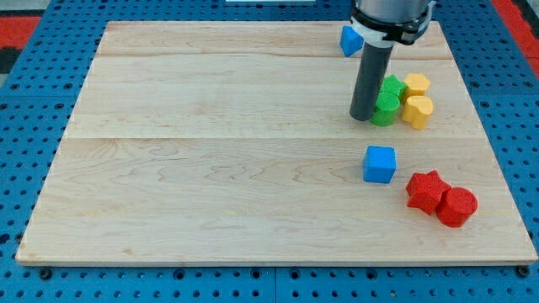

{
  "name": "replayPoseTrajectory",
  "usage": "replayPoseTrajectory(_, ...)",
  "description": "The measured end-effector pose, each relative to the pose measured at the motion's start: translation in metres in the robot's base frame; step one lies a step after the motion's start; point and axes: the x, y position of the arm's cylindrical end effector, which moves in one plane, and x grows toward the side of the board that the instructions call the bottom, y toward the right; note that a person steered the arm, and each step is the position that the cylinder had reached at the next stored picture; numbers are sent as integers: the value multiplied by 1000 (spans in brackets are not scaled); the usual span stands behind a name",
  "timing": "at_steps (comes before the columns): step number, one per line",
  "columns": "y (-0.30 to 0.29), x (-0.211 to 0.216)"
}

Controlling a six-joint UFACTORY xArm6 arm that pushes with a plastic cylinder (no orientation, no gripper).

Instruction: Put the blue triangle in between the green circle and blue cube

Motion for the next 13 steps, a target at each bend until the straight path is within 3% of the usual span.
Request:
replayPoseTrajectory(1,-49,-39)
replayPoseTrajectory(2,-7,-92)
replayPoseTrajectory(3,87,-121)
replayPoseTrajectory(4,51,-153)
replayPoseTrajectory(5,-39,-190)
replayPoseTrajectory(6,-130,-170)
replayPoseTrajectory(7,-113,-170)
replayPoseTrajectory(8,-57,-180)
replayPoseTrajectory(9,-96,-209)
replayPoseTrajectory(10,-200,-210)
replayPoseTrajectory(11,-258,-207)
replayPoseTrajectory(12,-260,-182)
replayPoseTrajectory(13,-216,-161)
